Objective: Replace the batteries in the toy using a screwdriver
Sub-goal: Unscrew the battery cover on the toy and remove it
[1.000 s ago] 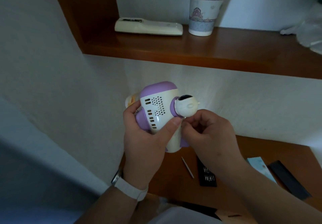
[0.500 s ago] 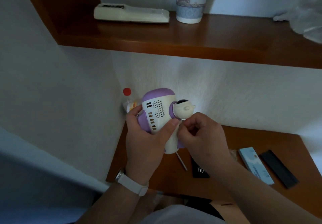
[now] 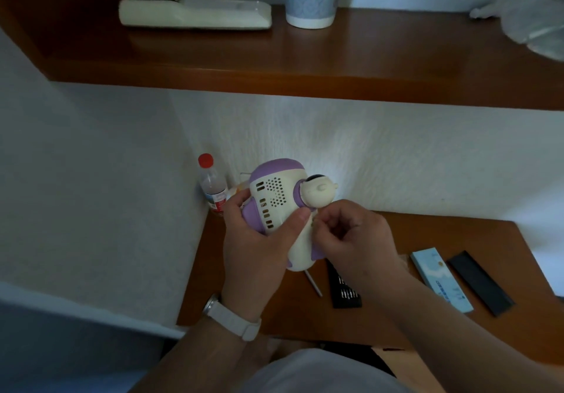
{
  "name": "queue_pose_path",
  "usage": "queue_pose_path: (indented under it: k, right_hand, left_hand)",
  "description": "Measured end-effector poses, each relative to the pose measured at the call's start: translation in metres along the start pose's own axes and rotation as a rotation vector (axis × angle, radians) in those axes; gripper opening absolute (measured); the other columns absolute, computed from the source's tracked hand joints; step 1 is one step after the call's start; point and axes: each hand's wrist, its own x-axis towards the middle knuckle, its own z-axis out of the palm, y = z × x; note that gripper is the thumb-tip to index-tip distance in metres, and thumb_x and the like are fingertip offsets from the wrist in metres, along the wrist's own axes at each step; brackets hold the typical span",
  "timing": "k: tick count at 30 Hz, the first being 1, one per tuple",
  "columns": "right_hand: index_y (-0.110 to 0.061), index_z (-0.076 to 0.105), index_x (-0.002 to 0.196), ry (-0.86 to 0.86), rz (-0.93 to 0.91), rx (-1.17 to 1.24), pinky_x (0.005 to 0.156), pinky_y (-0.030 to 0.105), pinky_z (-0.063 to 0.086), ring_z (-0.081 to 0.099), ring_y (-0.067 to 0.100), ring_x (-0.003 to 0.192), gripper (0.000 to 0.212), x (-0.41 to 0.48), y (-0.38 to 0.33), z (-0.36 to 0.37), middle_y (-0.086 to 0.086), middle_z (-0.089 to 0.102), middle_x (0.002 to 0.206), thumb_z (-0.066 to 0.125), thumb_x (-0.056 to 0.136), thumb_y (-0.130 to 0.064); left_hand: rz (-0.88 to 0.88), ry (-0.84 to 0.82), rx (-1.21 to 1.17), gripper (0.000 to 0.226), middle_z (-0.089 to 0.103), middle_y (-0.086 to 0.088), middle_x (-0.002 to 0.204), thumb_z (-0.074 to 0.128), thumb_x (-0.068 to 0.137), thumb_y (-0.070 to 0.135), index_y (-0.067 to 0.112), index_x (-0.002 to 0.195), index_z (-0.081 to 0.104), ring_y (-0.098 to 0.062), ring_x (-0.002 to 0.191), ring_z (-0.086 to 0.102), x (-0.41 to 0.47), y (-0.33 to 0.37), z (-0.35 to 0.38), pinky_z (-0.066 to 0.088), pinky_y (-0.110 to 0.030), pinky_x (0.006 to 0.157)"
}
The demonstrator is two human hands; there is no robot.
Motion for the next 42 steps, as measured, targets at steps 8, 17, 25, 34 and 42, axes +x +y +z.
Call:
queue_pose_path:
  k: [8,17,25,34,42]
  right_hand:
    - [-0.019,0.065,0.076,-0.034,0.096,0.154,0.052,0.015,0.049,0.061,0.010,0.059,0.009,0.013,-0.003,0.005,-0.002,0.065,0.065,0.067,0.083,-0.014]
    - [-0.019,0.066,0.074,-0.121,0.217,0.255,0.051,0.024,0.047,0.058,0.015,0.056,0.019,0.016,0.026,0.017,0.000,0.066,0.063,0.066,0.085,-0.005]
    - [-0.027,0.061,0.080,-0.395,0.384,-0.095,0.049,0.014,0.044,0.054,0.002,0.053,0.013,0.002,0.121,0.064,-0.006,0.062,0.071,0.067,0.090,-0.019]
    - [-0.022,0.058,0.094,-0.674,0.292,-0.631,0.066,0.035,0.058,0.062,0.012,0.065,0.017,0.001,0.195,0.102,-0.005,0.062,0.075,0.050,0.098,-0.037]
    - [-0.018,0.056,0.091,-0.753,0.268,-0.712,0.060,0.033,0.052,0.060,0.018,0.066,0.020,-0.001,0.219,0.107,-0.001,0.059,0.074,0.045,0.100,-0.031]
  left_hand:
    - [-0.008,-0.006,-0.018,0.086,0.071,0.015,0.101,0.085,0.052,0.042,0.023,0.127,0.048,-0.003,0.090,0.072,0.014,-0.004,0.000,0.059,-0.023,0.066]
    - [-0.179,-0.029,-0.101,0.091,0.069,0.008,0.117,0.084,0.052,0.051,0.024,0.131,0.048,-0.006,0.096,0.072,0.026,-0.040,-0.016,0.061,-0.025,0.070]
    - [-0.382,0.015,-0.082,0.107,0.068,-0.008,0.125,0.084,0.053,0.072,0.018,0.138,0.048,-0.029,0.110,0.069,0.023,-0.079,-0.054,0.057,-0.057,0.090]
    - [-0.431,0.037,-0.008,0.107,0.068,-0.006,0.125,0.082,0.050,0.075,0.022,0.136,0.050,-0.028,0.112,0.068,0.021,-0.097,-0.061,0.057,-0.058,0.090]
    - [-0.430,0.017,0.030,0.103,0.066,-0.008,0.126,0.081,0.055,0.073,0.020,0.138,0.048,-0.028,0.112,0.068,0.024,-0.103,-0.052,0.059,-0.053,0.088]
